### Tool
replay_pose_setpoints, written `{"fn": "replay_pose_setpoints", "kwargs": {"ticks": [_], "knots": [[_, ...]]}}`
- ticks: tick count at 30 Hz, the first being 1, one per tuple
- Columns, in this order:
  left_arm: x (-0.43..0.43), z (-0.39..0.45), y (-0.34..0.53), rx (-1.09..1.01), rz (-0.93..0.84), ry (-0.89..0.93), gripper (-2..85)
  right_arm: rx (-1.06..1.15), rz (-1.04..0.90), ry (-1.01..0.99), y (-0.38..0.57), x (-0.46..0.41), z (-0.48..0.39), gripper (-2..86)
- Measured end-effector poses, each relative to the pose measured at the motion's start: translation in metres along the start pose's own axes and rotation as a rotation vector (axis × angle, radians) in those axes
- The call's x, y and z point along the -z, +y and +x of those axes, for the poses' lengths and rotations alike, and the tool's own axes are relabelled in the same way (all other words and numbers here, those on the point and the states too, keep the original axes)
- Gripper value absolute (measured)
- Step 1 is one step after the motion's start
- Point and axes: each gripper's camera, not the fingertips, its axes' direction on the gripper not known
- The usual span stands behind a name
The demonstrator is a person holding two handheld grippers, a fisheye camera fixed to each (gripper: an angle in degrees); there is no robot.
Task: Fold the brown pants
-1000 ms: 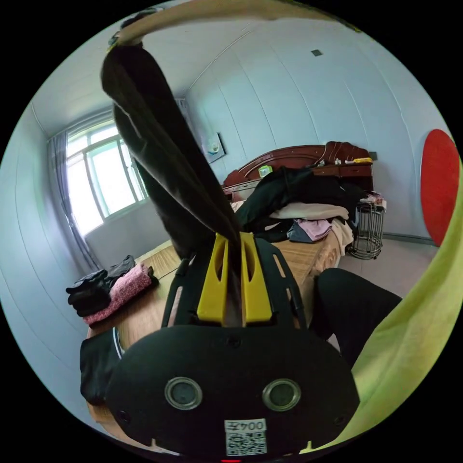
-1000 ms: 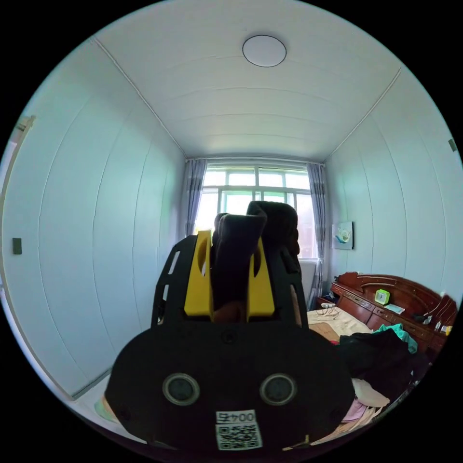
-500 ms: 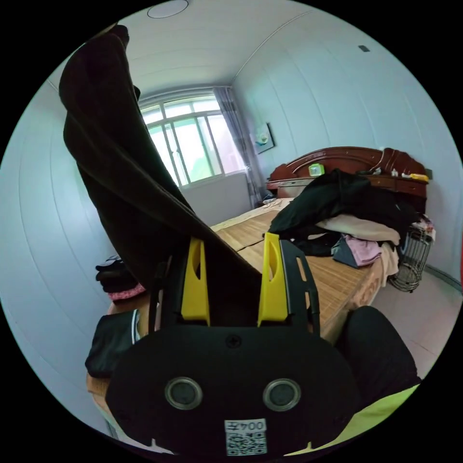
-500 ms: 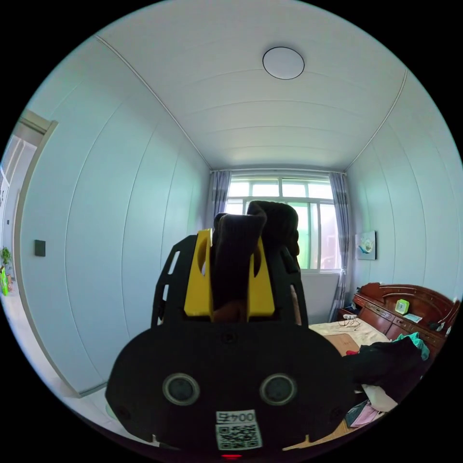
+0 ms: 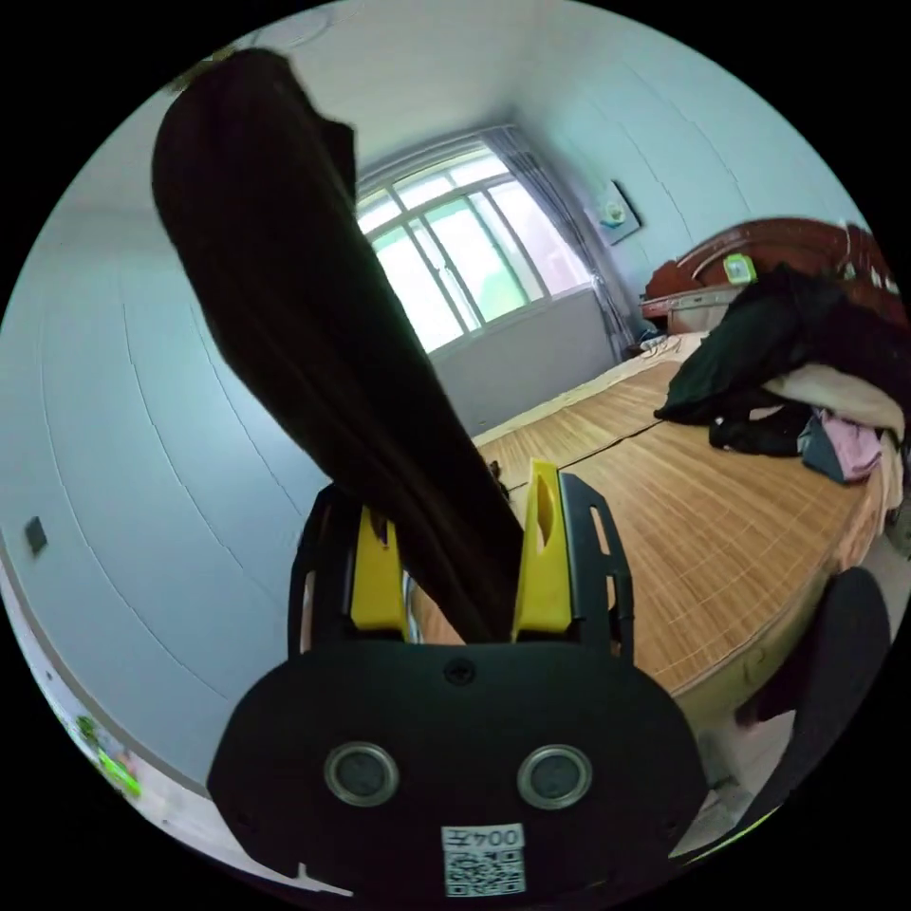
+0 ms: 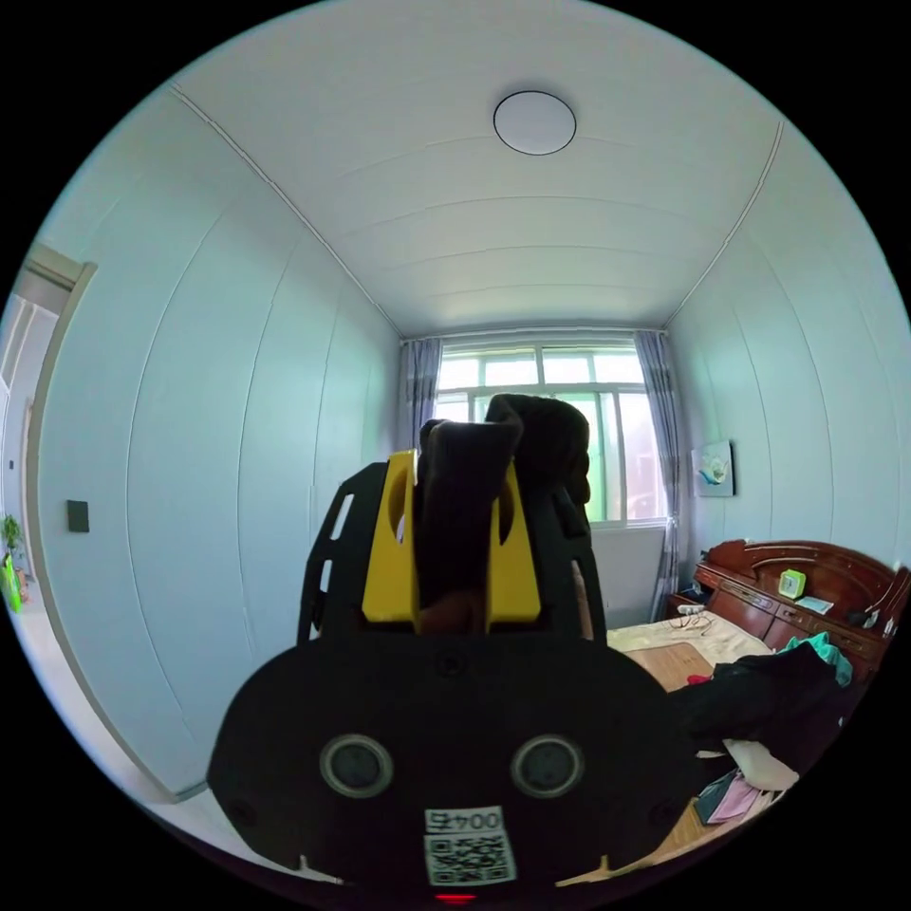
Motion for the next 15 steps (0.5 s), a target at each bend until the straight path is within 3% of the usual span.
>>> {"fn": "replay_pose_setpoints", "kwargs": {"ticks": [4,10,15], "knots": [[-0.02,0.021,0.005,-0.044,-0.079,-0.158,20.2,-0.019,-0.022,-0.043,0.007,-0.016,0.012,11.2],[-0.043,0.0,0.004,0.057,-0.134,-0.189,15.8,-0.039,-0.041,-0.05,0.014,-0.046,0.057,11.1],[-0.013,-0.031,0.039,0.158,-0.02,-0.034,8.1,-0.059,-0.038,0.019,0.024,-0.084,0.137,11.1]]}}
